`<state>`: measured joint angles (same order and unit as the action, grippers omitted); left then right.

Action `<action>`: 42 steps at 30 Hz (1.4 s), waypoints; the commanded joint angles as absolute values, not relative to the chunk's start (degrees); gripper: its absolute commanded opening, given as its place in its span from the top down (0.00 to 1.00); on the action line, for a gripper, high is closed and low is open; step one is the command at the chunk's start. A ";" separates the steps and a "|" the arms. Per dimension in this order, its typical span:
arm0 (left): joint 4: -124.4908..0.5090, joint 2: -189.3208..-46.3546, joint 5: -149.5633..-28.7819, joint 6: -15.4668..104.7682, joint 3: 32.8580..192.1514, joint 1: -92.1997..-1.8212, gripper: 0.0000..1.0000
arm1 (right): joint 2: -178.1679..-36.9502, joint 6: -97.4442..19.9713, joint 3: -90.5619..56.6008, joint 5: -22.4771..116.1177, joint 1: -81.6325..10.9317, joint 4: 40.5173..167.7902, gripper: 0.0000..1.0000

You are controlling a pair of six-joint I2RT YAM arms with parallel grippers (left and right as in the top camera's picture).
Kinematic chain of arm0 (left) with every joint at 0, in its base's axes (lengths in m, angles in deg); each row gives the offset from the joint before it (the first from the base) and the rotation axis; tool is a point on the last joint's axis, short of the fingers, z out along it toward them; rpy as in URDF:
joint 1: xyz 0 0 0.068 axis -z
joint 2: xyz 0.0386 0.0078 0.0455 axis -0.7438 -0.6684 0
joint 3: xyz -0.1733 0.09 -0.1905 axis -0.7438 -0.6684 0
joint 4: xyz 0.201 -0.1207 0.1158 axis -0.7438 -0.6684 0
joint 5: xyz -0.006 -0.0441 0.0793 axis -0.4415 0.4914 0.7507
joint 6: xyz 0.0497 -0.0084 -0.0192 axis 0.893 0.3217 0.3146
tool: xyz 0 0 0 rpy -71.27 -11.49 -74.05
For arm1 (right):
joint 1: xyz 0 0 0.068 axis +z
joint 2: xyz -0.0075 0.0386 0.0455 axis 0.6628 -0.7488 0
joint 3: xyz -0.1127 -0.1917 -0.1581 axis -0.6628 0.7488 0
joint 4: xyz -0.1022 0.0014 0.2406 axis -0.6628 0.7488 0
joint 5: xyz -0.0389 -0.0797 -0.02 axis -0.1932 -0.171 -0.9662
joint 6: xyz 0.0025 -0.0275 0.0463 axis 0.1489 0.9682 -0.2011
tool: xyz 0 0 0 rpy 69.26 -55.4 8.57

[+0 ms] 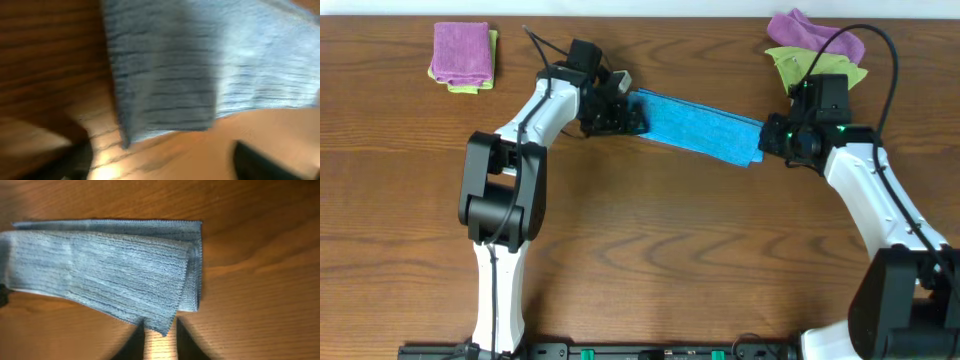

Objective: Fold the cloth

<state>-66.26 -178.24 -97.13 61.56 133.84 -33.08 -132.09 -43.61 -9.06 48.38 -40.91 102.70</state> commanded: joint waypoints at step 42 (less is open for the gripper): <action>-55.71 -175.24 -65.59 69.08 134.73 -23.11 0.94 | -121.06 -35.22 -9.54 40.19 -40.80 116.25 0.99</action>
